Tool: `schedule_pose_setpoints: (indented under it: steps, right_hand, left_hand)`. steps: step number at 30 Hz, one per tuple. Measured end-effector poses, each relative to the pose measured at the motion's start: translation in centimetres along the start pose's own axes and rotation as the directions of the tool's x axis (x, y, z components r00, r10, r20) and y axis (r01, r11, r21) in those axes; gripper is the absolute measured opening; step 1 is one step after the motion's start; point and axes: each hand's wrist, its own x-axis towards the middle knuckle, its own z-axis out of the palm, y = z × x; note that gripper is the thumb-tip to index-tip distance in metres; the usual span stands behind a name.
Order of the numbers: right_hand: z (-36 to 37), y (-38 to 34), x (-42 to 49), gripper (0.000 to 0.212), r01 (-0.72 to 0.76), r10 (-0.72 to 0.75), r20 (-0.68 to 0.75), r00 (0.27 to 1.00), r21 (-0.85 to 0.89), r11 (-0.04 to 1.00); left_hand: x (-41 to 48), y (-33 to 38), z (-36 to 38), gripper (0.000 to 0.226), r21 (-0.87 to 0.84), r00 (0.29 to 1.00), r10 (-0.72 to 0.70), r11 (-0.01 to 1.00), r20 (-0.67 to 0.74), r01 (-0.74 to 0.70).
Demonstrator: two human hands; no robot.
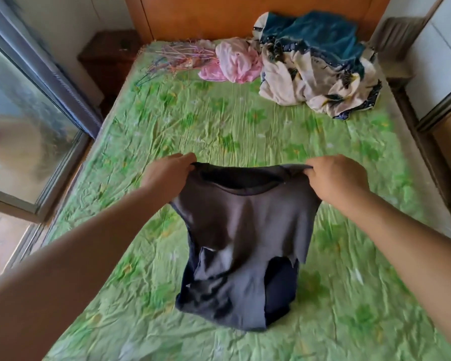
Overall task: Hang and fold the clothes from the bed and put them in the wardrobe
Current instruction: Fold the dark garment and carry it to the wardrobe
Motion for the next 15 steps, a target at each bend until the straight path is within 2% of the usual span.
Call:
schedule_pose_setpoints:
  steps: [3,6,7,9,11,13,15]
  right_hand:
    - [3.7,-0.8,7.0,0.025,-0.054,0.055,-0.007,0.998,0.08,0.995]
    - [7.4,-1.6,13.9,0.03,-0.191,0.193,0.018,0.981,0.272,0.943]
    - [8.8,-2.1,15.8,0.035,-0.232,0.234,0.036,0.972,0.334,0.913]
    - [12.5,-2.9,18.0,0.06,-0.296,0.282,0.098,0.954,0.436,0.85]
    - [18.3,-3.3,17.2,0.077,-0.297,0.235,0.189,0.953,0.444,0.846]
    - [25.8,-3.3,13.0,0.072,-0.265,0.14,0.322,0.936,0.388,0.883]
    - [33.0,-3.0,6.7,0.065,-0.264,0.088,0.468,0.879,0.326,0.908]
  left_hand:
    - [6.8,-0.9,3.9,0.016,-0.027,0.993,-0.115,0.993,0.019,0.116]
    - [14.0,-1.5,7.6,0.023,-0.179,0.979,-0.201,0.965,-0.029,0.193]
    - [16.0,-1.5,9.0,0.026,-0.248,0.975,-0.217,0.948,-0.051,0.199]
    - [18.1,-1.2,13.1,0.042,-0.381,0.976,-0.213,0.907,-0.046,0.18]
    - [16.7,-1.3,19.5,0.059,-0.396,0.988,-0.151,0.906,0.028,0.15]
    - [11.9,-1.9,27.2,0.065,-0.352,0.981,-0.1,0.923,0.166,0.154]
    - [4.9,-2.4,34.0,0.069,-0.335,0.929,-0.113,0.911,0.353,0.238]
